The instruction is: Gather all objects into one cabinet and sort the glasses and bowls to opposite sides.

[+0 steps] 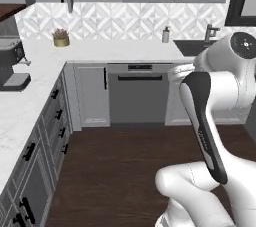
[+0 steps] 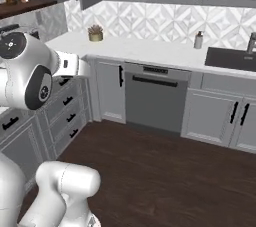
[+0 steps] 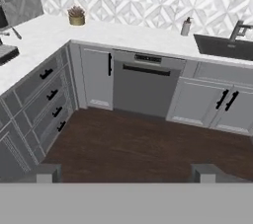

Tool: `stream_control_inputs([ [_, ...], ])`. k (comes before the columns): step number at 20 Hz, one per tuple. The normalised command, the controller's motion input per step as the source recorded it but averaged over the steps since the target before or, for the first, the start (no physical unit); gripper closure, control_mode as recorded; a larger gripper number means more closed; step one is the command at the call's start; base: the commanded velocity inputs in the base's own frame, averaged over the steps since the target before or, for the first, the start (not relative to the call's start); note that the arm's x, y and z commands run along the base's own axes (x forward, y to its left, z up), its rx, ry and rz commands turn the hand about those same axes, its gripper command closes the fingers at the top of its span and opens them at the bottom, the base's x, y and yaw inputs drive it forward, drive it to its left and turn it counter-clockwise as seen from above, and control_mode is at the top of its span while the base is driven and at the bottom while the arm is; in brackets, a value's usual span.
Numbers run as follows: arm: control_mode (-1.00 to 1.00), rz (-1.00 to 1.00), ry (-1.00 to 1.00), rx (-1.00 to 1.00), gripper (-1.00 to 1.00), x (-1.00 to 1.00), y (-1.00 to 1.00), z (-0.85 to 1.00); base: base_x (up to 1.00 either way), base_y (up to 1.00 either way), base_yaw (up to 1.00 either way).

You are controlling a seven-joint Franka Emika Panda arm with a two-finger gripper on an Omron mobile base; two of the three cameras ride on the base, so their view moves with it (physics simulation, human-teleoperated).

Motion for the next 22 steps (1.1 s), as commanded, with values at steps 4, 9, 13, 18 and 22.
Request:
stream_control_inputs([
  [4,1.0,0.0,0.0,0.0,-1.0,0.0,0.0,0.0,1.0,0.3,-0.02],
  [9,1.0,0.0,0.0,0.0,-1.0,0.0,0.0,0.0,1.0,0.19,-0.03],
  [13,1.0,0.0,0.0,0.0,-1.0,0.0,0.0,0.0,1.0,0.13,-0.03],
  [18,1.0,0.0,0.0,0.0,-1.0,0.0,0.0,0.0,1.0,0.17,-0.02],
  [22,1.0,0.0,0.0,0.0,-1.0,0.0,0.0,0.0,1.0,0.33,-0.03],
])
